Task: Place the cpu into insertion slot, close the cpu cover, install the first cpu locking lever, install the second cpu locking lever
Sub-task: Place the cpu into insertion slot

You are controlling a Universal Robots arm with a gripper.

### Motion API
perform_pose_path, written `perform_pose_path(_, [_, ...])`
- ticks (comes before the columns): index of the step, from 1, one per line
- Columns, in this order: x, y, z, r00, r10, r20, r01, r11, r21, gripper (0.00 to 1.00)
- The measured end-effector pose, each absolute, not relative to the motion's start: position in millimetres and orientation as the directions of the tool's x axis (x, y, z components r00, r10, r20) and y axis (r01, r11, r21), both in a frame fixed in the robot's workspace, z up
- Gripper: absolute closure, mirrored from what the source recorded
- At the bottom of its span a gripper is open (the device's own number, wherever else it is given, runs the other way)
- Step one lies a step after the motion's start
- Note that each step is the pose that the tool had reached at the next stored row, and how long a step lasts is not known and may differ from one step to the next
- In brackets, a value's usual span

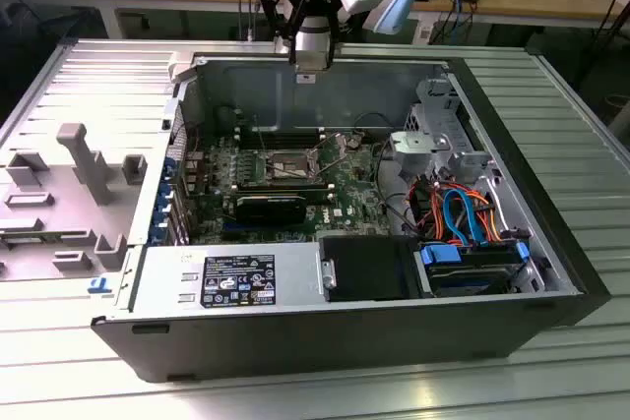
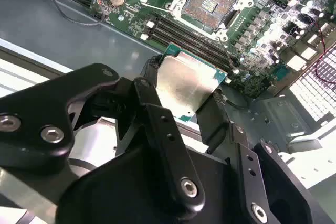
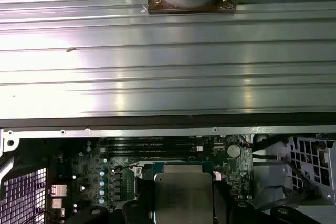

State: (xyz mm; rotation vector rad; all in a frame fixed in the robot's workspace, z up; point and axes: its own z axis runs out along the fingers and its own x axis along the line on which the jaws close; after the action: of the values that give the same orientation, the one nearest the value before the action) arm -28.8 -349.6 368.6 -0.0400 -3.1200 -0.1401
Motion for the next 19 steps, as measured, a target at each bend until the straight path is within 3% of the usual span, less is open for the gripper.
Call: perform_pose_path(19, [-28.8,-355.3,368.5,-1.000,0.025,0.019,0.026,0.996,0.089,0.46])
